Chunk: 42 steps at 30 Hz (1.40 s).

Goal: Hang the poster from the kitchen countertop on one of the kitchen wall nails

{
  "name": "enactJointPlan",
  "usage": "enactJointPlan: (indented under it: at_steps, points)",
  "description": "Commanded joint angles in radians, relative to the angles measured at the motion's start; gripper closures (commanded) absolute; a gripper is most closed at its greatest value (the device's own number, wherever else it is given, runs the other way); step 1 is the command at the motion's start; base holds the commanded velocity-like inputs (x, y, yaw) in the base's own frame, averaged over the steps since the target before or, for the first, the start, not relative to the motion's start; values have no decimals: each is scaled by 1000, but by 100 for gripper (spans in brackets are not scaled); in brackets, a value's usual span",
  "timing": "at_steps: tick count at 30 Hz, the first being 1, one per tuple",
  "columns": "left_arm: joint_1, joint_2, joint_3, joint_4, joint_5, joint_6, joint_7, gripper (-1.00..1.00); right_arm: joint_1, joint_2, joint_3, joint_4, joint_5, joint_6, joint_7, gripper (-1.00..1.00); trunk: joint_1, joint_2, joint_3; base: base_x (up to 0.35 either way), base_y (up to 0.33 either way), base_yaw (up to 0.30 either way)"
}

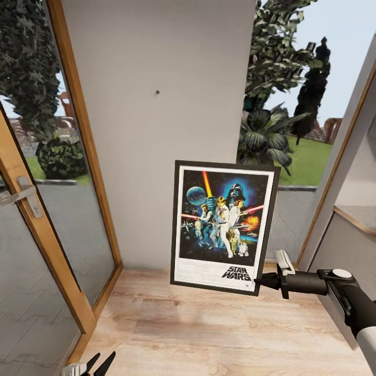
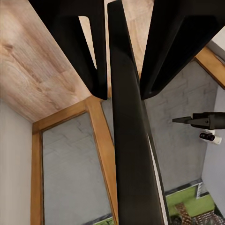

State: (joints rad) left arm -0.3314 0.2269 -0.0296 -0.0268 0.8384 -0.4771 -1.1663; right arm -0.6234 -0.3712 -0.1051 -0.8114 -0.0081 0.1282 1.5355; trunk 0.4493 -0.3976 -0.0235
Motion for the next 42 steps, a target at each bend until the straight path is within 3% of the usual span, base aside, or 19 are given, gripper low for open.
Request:
enactJointPlan:
  at_steps: [1, 6, 8, 9, 11, 13, 16, 21, 25, 29, 30, 33, 34, 36, 37, 38, 42]
  points:
    - [-1, 0, -4, 1, 4, -4, -3, -100, -1, 0, -1, 0, -1, 12, 5, 100, 1, -2, -2, 0, 0, -5]
    - [-1, -1, -5, 1, 3, -3, -2, -100, -1, 0, 1, 0, -2, 13, 6, 100, 1, -2, -2, 0, 0, -1]
    - [-1, -19, -7, 2, -2, -3, -1, -100, -1, 0, 3, 0, -6, 15, 6, 100, 1, -2, -2, 0, 0, 0]
    - [43, -19, -8, 1, -5, -4, 52, -100, -2, 24, 3, -1, -5, 33, 5, 100, 1, -2, -2, 0, 0, 0]
    - [59, -19, -11, 1, -40, -6, 150, -100, -5, 35, 3, -49, -5, 124, 4, 100, 1, -2, -2, 0, 0, 0]
    - [63, -21, -12, 1, -116, -6, 187, -100, -7, 43, 2, -156, -4, 206, -3, 100, 1, -2, -2, 0, 0, 0]
    - [65, -26, -12, 2, -177, -4, 208, -100, -8, 58, 3, -285, -3, 319, -42, 100, 1, -2, -2, 0, 0, 0]
    - [66, -34, -13, 2, -213, -2, 288, -100, -32, 86, 5, -430, -4, 467, -108, 100, 1, -2, -2, 0, 0, 0]
    - [67, -36, -12, 2, -221, -2, 378, -100, -88, 127, 9, -458, 4, 504, -128, 100, 1, -2, -2, 0, 0, 0]
    - [68, -36, -12, 2, -224, -2, 414, -100, -149, 145, 27, -461, 8, 551, -146, 100, 1, -2, -2, 0, 0, 0]
    - [70, -34, -12, 2, -232, -2, 423, -100, -227, 150, 81, -460, 10, 635, -169, 100, 1, -2, -2, 0, 0, 0]
    - [71, -34, -12, 2, -252, -2, 426, -100, -274, 151, 99, -456, 11, 658, -189, 100, 1, -2, -2, 0, 0, 0]
    - [71, -34, -12, 2, -269, -2, 427, -100, -355, 152, 109, -414, 12, 672, -204, 100, 1, -2, -2, 0, 0, 0]
    - [71, -34, -12, 2, -272, -2, 427, -100, -390, 152, 113, -376, 12, 674, -206, 100, 1, -2, -2, 0, 0, 0]
    - [72, -33, -12, 2, -272, -2, 427, -100, -412, 152, 124, -350, 12, 674, -207, 100, 1, -2, -2, 0, 0, 0]
    - [72, -32, -12, 2, -273, -2, 427, -100, -451, 152, 165, -308, 13, 675, -209, 100, 1, -2, -2, 0, 0, 0]
    - [72, -32, -12, 2, -274, -2, 427, -100, -479, 152, 187, -289, 13, 676, -216, 100, 1, -2, -2, 0, 0, 0]
